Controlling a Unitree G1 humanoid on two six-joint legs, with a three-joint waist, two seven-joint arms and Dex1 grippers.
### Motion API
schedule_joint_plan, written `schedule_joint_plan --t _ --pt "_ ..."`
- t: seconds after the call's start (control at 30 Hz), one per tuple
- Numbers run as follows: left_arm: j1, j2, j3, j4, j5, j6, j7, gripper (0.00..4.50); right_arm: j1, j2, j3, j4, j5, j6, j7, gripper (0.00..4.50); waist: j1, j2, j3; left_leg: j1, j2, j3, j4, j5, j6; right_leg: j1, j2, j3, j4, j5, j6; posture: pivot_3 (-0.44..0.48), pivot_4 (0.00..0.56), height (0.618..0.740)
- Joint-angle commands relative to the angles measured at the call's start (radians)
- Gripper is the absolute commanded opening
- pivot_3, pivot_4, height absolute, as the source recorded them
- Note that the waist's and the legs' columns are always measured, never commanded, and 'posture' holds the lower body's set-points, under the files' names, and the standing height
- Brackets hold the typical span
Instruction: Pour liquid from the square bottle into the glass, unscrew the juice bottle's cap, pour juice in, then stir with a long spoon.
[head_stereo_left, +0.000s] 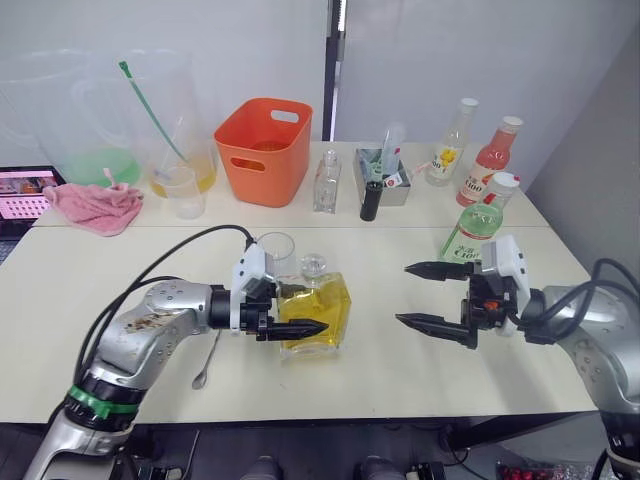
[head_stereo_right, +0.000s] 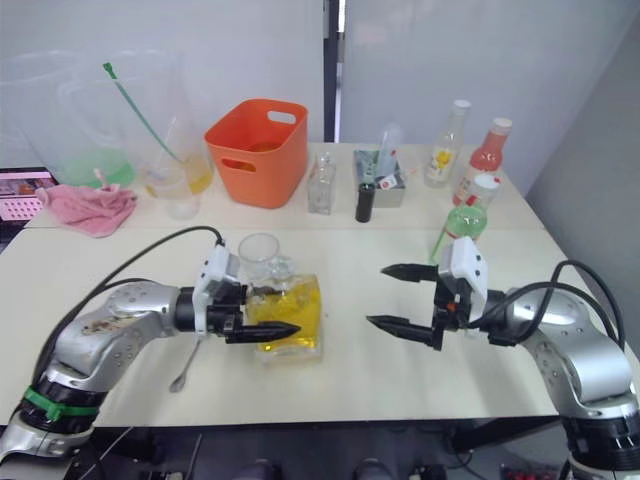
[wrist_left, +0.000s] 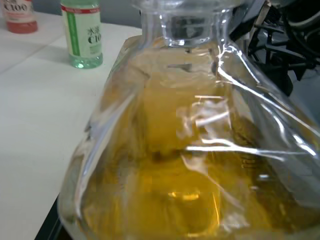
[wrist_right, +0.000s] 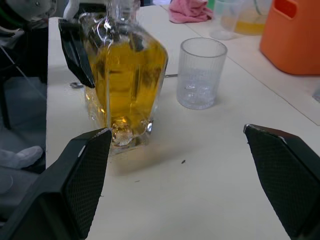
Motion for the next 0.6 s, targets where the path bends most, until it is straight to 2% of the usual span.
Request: schedule_joint_plan --t 0.03,0.23,0.4,0.47,0.53,0.6 --pt "-0.042 -0.018 -0.002 0.059 0.062 -0.17 -0.102 2.81 0.026 -0.016 -0.049 -0.071 0.034 0.012 -0.028 4.5 0.0 0.0 0.0 0.0 0.0 0.0 0.0 0.0 0.0 0.0 0.0 0.0 0.0 0.0 0.0 0.0 0.15 0.74" --pt "-0.049 -0.044 -0.007 0.172 0.138 -0.292 -0.16 2.81 0.056 -0.021 -0.071 -0.102 0.048 0.02 -0.056 4.5 0.006 0.001 0.001 -0.001 0.0 0.0 0.005 0.0 0.001 0.002 0.0 0.0 0.0 0.0 0.0 0.0 0.15 0.74" --pt "-0.017 -0.046 -0.004 0.175 0.149 -0.31 -0.176 2.81 0.053 -0.025 -0.064 -0.099 0.051 0.013 -0.064 4.5 0.003 0.001 0.0 0.0 0.001 0.0 0.006 0.0 0.001 0.003 0.001 0.001 0.001 0.0 0.0 0.0 0.15 0.74" --pt "-0.01 -0.049 0.003 0.169 0.146 -0.303 -0.163 3.87 0.042 -0.026 -0.056 -0.089 0.049 0.01 -0.06 4.5 0.004 0.001 0.0 0.0 0.001 0.0 0.006 0.0 0.001 0.003 0.001 0.001 0.002 0.0 0.0 0.0 0.15 0.74" --pt "-0.002 -0.058 0.01 0.159 0.142 -0.291 -0.144 4.46 0.027 -0.025 -0.041 -0.081 0.048 0.008 -0.052 4.5 0.005 0.001 0.0 0.0 0.001 0.0 0.007 0.0 0.001 0.003 0.001 0.001 0.002 0.0 0.0 0.0 0.15 0.74" --pt "0.012 -0.06 0.014 0.138 0.142 -0.284 -0.133 4.46 0.011 -0.02 -0.029 -0.075 0.048 0.008 -0.049 4.5 0.005 0.001 0.0 0.0 0.001 0.0 0.007 0.0 0.001 0.003 0.001 0.001 0.002 0.0 0.0 0.0 0.15 0.74"
